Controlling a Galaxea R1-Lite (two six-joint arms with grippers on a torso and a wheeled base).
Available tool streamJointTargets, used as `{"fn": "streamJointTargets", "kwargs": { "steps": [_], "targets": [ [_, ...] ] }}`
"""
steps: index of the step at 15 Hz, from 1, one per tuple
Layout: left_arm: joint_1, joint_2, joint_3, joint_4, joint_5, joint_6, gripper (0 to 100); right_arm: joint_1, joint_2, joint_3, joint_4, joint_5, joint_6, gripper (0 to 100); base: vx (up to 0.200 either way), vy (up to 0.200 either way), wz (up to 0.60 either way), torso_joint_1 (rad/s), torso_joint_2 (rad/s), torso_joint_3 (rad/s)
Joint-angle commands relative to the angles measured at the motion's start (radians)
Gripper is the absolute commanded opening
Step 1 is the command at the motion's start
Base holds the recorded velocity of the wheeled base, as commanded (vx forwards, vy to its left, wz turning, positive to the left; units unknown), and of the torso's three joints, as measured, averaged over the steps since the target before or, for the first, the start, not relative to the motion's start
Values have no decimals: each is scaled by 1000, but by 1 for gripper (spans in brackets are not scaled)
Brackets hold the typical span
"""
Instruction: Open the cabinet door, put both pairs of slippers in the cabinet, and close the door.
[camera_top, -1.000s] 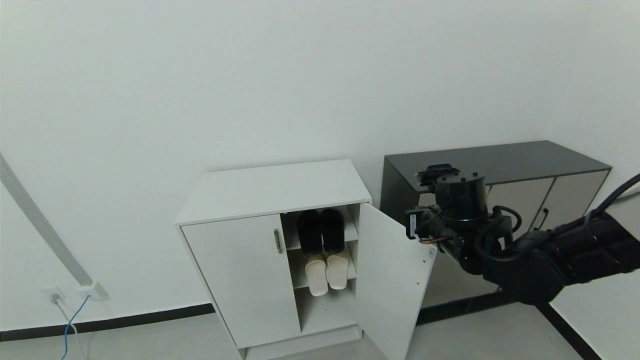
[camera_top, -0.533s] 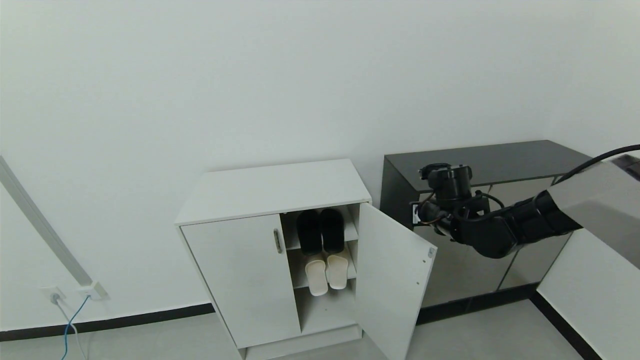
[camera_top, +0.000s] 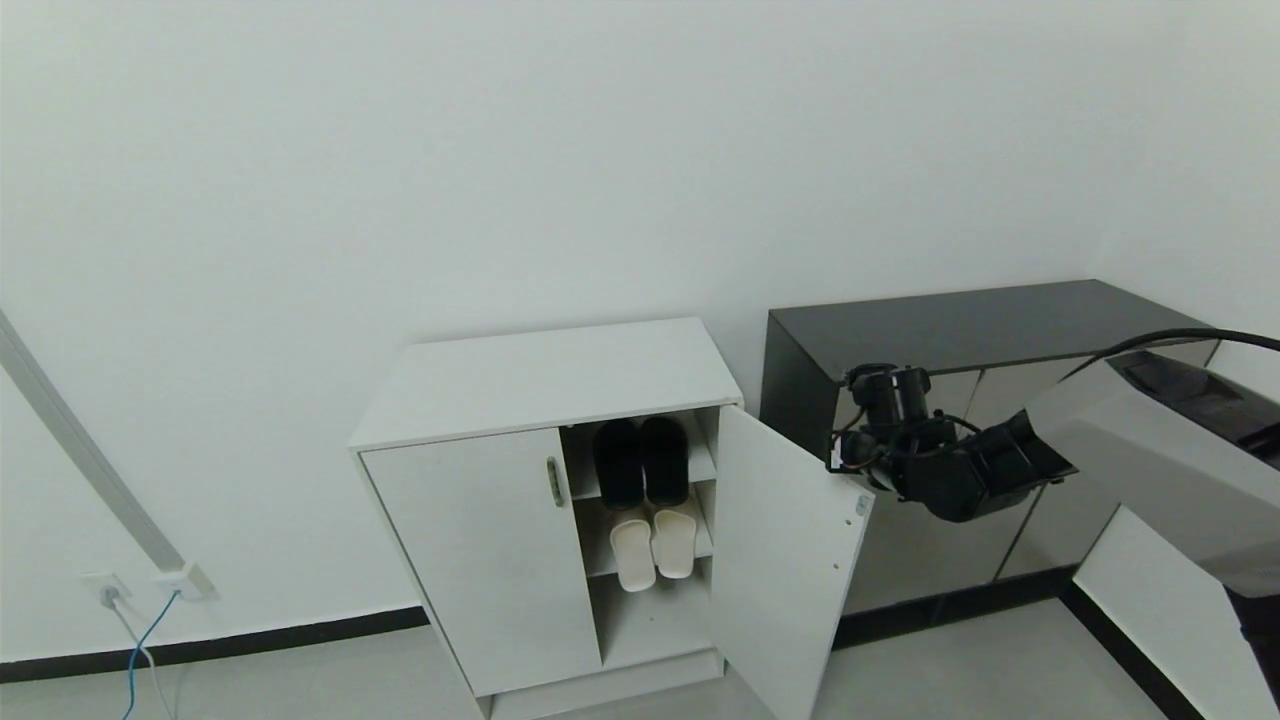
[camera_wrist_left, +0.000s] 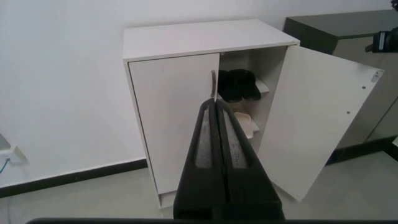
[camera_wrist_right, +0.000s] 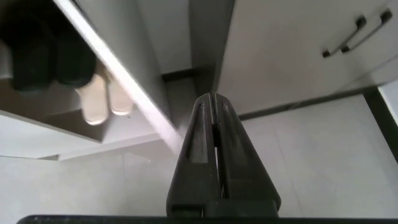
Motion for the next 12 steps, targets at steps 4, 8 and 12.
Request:
{"fn": "streamJointTargets", "kwargs": {
  "steps": [4,8,12],
  "targets": [
    [0,0,0,0,0,0,0,-5,49,-11,1,1,0,0,0,0,0,0,0,0],
    [0,1,0,0,0,0,0,31,23,30,1,-1,0,0,0,0,0,0,0,0],
    [0,1,0,0,0,0,0,109,-67,131,-3,-1,0,0,0,0,0,0,0,0]
  ]
}}
